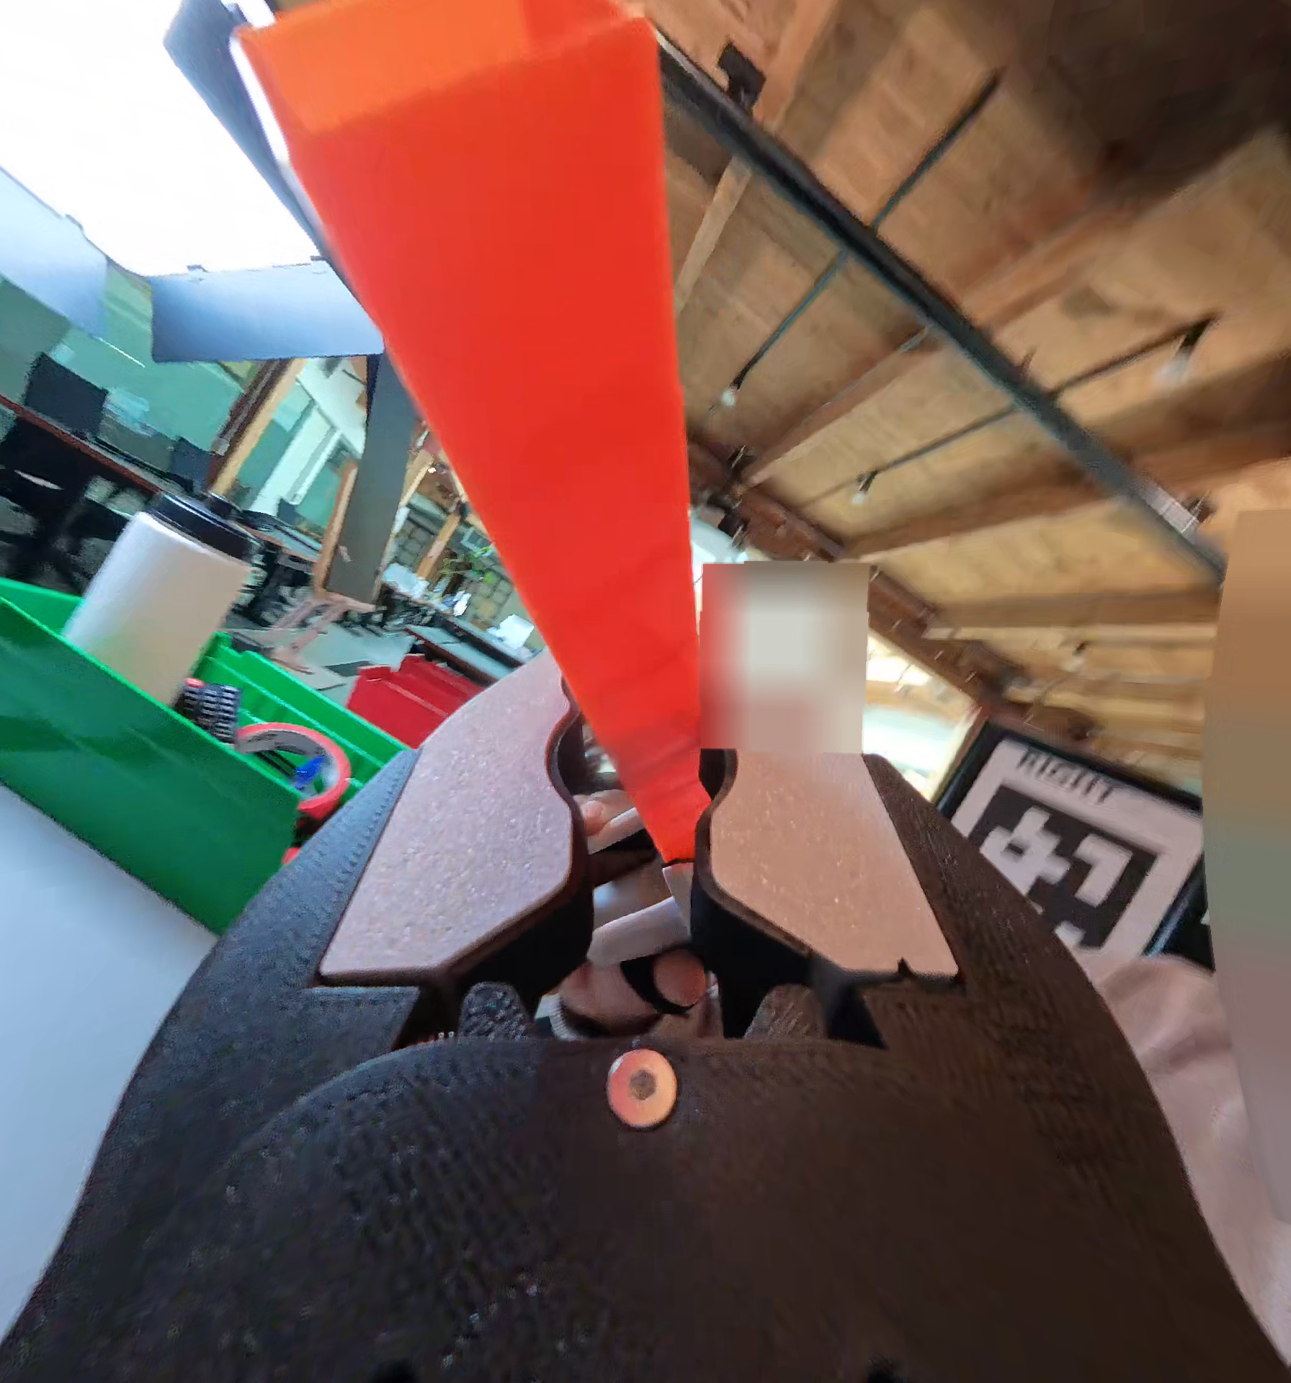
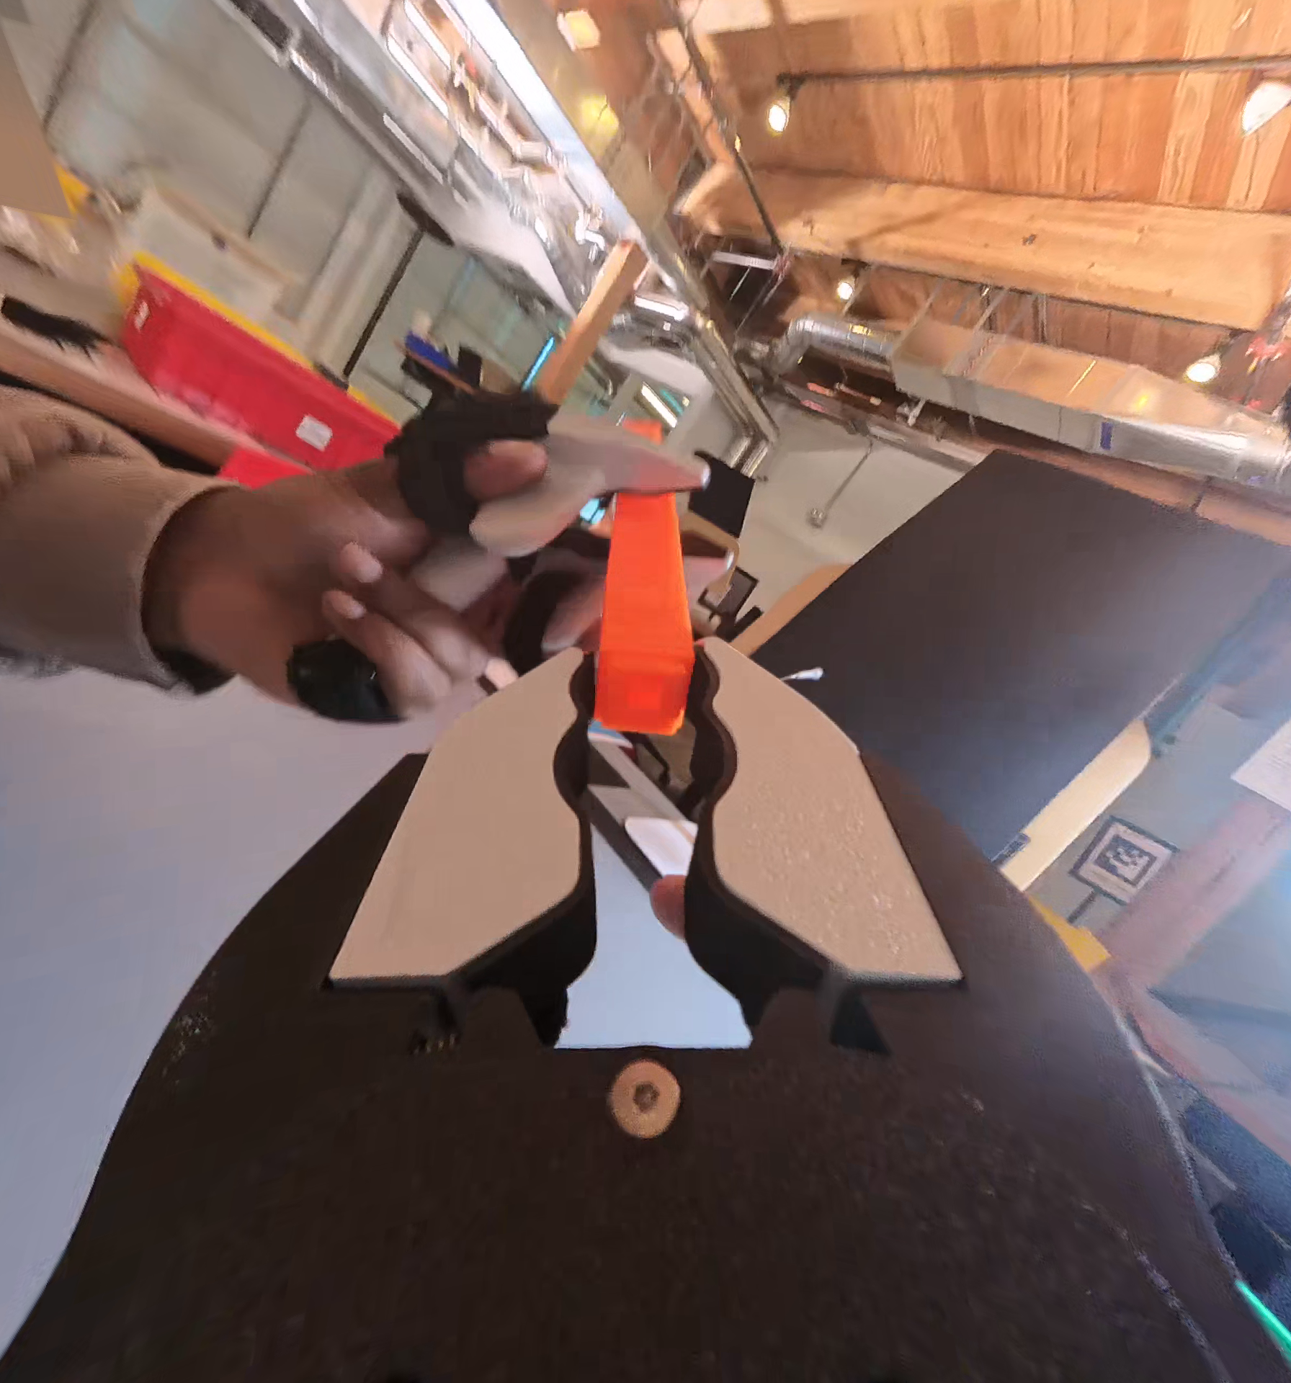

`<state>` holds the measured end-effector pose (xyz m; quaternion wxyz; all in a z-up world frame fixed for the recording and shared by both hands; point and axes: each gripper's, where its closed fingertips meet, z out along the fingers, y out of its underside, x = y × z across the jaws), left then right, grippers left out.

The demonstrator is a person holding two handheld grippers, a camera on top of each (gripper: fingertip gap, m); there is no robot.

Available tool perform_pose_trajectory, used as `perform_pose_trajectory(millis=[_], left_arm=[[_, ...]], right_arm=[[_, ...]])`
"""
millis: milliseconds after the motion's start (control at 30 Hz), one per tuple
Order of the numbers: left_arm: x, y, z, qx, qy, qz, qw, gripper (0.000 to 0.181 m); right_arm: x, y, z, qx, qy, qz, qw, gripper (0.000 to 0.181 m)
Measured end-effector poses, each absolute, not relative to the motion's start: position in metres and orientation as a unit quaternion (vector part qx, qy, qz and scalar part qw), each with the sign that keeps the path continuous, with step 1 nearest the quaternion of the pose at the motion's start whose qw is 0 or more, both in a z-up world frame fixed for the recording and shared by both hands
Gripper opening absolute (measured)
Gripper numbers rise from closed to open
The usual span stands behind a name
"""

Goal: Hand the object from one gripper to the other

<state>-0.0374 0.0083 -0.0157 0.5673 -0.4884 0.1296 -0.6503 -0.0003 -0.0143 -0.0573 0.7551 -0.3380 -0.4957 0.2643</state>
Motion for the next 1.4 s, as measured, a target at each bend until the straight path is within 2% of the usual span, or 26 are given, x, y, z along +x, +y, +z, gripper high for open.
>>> perform_pose_trajectory(millis=[167,300,367,433,533,567,600,700,733,800,833,900,1033,1200,1300,1400], left_arm=[[-0.043,0.003,-0.023,-0.57,0.326,-0.383,0.65,0.027],[-0.049,0.013,-0.058,-0.611,0.466,-0.076,0.635,0.027],[-0.047,0.021,-0.079,-0.618,0.497,0.013,0.609,0.027],[-0.036,0.025,-0.102,-0.627,0.521,0.037,0.578,0.027],[-0.018,0.027,-0.13,-0.627,0.556,0.064,0.542,0.027],[-0.012,0.025,-0.135,-0.624,0.566,0.067,0.535,0.027],[-0.006,0.024,-0.138,-0.62,0.573,0.067,0.532,0.027],[-0.005,0.026,-0.128,-0.604,0.56,0.077,0.562,0.027],[-0.009,0.027,-0.116,-0.593,0.542,0.068,0.592,0.027],[-0.015,0.022,-0.089,-0.581,0.493,-0.002,0.647,0.041],[-0.019,0.02,-0.078,-0.59,0.463,-0.058,0.658,0.047],[-0.022,0.01,-0.057,-0.602,0.404,-0.205,0.658,0.047],[-0.017,-0.014,-0.03,-0.559,0.308,-0.47,0.61,0.03],[0.018,-0.028,-0.056,-0.564,0.313,-0.559,0.521,0.029],[0.052,-0.033,-0.082,-0.566,0.269,-0.638,0.447,0.041],[0.064,-0.021,-0.075,-0.531,0.17,-0.689,0.463,0.063]], right_arm=[[0.0,-0.006,-0.066,-0.407,-0.508,0.328,0.684,0.045],[0.0,-0.013,-0.06,-0.451,-0.492,0.432,0.607,0.041],[-0.003,-0.023,-0.053,-0.466,-0.475,0.485,0.568,0.044],[-0.007,-0.03,-0.05,-0.46,-0.484,0.463,0.584,0.046],[-0.018,-0.033,-0.063,-0.442,-0.537,0.355,0.625,0.046],[-0.022,-0.03,-0.071,-0.449,-0.549,0.327,0.625,0.044],[-0.022,-0.024,-0.077,-0.459,-0.554,0.298,0.627,0.031],[-0.014,-0.02,-0.07,-0.436,-0.545,0.297,0.652,0.028],[-0.009,-0.016,-0.064,-0.438,-0.529,0.311,0.658,0.028],[0.006,-0.009,-0.047,-0.422,-0.491,0.349,0.678,0.026],[0.014,-0.007,-0.04,-0.41,-0.476,0.373,0.683,0.026],[0.032,0.0,-0.024,-0.393,-0.429,0.427,0.692,0.023],[0.069,0.019,0.002,-0.369,-0.322,0.499,0.715,0.023],[0.084,0.028,0.009,-0.366,-0.301,0.49,0.732,0.023],[0.087,0.022,0.019,-0.345,-0.261,0.552,0.712,0.022],[0.085,0.007,0.026,-0.316,-0.223,0.626,0.677,0.023]])
